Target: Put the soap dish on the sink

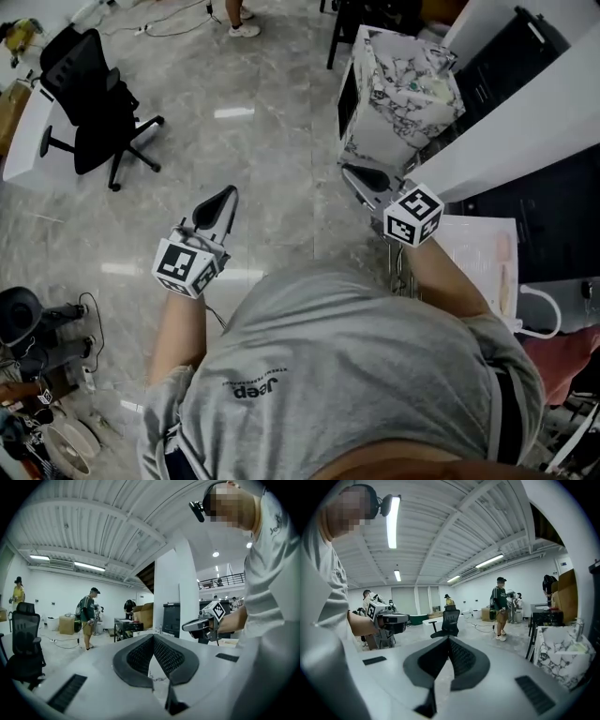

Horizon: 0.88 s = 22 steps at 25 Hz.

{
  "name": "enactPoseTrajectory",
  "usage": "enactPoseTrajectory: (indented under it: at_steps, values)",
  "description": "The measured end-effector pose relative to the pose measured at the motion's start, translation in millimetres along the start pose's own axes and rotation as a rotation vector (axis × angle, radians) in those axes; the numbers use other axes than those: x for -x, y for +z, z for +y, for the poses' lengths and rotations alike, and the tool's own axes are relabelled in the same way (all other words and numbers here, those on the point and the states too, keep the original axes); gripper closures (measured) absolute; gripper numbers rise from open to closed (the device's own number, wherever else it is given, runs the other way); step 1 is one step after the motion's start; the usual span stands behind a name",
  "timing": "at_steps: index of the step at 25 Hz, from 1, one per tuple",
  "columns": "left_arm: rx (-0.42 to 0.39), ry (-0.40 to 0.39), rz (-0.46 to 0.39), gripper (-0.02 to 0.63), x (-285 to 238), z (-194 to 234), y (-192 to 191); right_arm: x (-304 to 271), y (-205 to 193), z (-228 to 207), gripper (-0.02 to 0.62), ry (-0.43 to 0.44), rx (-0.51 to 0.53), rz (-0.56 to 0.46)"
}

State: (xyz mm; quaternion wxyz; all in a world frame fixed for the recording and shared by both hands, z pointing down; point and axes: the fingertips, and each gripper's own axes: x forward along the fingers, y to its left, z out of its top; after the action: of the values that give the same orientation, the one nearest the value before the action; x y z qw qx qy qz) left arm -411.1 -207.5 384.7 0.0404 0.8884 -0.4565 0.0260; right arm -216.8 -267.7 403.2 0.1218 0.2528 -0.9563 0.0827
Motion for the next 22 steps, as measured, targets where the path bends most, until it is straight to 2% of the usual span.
enactPoseTrajectory:
  at_steps: [5,15,22]
  values:
    - [0.029,-0.038,-0.014,0.591,-7,-8,0,2,-11,2,0.543,0.0,-0.012,0.027]
    - [0.039,-0.111,-0.026,0.591,-47,-32,13,34,-11,-28,0.543,-0.057,-0.039,0.014]
    - [0.048,-0.13,-0.016,0.591,-60,-37,15,46,-10,-42,0.545,-0.08,-0.056,0.004]
